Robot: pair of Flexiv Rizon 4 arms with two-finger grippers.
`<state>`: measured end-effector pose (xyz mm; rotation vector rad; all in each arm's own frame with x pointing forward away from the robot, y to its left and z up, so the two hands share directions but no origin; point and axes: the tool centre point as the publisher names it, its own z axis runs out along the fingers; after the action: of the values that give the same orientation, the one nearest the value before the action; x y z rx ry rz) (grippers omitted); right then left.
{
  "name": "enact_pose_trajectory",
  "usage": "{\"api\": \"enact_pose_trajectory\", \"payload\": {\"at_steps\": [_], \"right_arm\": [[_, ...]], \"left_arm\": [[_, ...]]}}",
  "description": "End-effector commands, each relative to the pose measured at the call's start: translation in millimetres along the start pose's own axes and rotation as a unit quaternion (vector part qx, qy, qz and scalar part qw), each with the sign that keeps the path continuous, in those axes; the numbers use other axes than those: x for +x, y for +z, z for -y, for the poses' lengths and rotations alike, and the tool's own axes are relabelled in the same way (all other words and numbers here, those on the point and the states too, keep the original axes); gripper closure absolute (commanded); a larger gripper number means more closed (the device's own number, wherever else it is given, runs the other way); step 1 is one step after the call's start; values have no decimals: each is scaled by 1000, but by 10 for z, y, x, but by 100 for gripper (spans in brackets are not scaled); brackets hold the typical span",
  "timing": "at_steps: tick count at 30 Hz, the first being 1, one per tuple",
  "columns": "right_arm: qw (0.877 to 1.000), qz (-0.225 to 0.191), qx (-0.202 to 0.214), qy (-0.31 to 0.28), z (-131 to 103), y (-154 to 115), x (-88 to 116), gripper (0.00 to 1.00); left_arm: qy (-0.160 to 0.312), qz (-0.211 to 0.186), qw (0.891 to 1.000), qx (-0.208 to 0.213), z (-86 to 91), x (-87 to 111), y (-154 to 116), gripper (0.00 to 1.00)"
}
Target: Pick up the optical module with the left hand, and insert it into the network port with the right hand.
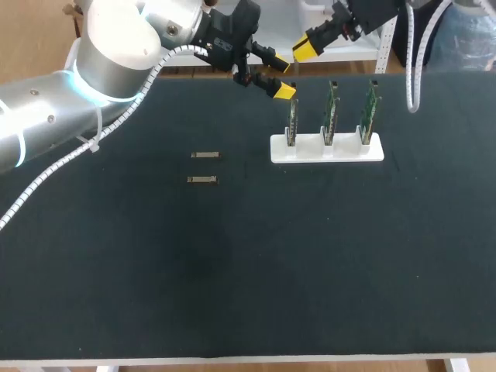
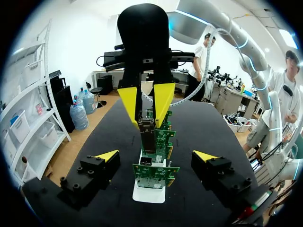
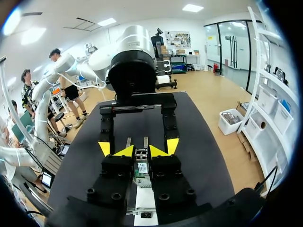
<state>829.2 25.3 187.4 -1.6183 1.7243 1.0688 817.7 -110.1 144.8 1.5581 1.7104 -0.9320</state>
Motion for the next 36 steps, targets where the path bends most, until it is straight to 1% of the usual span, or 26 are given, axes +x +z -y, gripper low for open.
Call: {"api": "enact_pose_trajectory", "payload": {"at_steps": [1,36], "right_arm": [[994,-3,-105,-1,120,3,-14,100],[988,-9,-151,-6,130,88,57,100]], "left_arm": [[1,0,1000,-1,2,1,2,0],[1,0,1000,-1,2,1,2,0]]}}
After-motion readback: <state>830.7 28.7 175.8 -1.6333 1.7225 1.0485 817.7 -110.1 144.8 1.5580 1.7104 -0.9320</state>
